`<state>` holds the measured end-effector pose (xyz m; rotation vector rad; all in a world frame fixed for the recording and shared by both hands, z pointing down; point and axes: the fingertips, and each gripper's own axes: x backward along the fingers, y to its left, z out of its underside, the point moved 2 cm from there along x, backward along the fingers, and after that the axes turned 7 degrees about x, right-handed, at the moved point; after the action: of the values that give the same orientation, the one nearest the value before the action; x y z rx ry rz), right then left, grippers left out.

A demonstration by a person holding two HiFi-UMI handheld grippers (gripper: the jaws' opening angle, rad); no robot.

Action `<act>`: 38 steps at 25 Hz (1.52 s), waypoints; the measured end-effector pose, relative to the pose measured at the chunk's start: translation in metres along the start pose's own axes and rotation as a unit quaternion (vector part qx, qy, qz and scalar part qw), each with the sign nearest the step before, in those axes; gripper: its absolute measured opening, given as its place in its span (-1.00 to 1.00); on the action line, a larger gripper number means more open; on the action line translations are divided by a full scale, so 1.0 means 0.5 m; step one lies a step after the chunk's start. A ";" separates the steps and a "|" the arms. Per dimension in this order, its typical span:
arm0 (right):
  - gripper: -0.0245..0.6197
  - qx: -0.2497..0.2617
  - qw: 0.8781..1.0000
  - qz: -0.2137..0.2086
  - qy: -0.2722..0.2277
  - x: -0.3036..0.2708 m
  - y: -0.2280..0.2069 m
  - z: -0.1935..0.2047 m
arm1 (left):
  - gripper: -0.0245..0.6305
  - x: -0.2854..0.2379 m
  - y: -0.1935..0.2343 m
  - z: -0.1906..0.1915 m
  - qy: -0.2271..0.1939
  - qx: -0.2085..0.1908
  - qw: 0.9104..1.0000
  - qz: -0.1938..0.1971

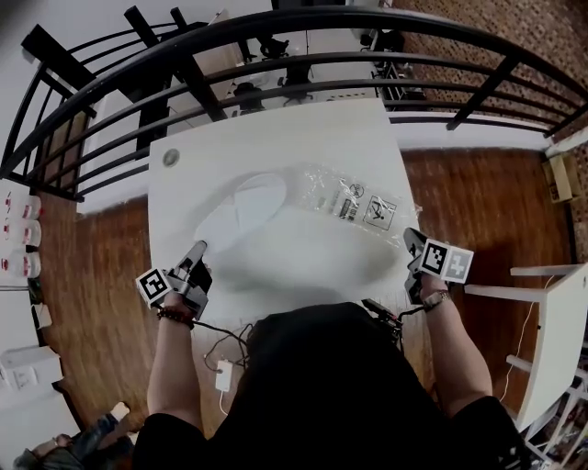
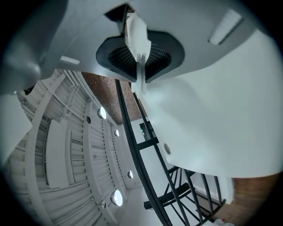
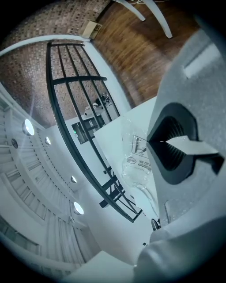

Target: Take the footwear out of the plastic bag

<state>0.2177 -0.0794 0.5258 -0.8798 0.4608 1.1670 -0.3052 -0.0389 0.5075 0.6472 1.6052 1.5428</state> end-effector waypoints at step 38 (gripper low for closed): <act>-0.66 0.059 0.998 0.020 -0.011 0.006 -0.036 -0.038 | 0.05 0.030 0.084 0.034 -0.013 -0.251 0.912 -0.325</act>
<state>0.2379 -0.0951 0.5186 -0.7584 0.5266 1.1730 -0.3062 -0.0118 0.5466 -0.1487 1.1500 1.3306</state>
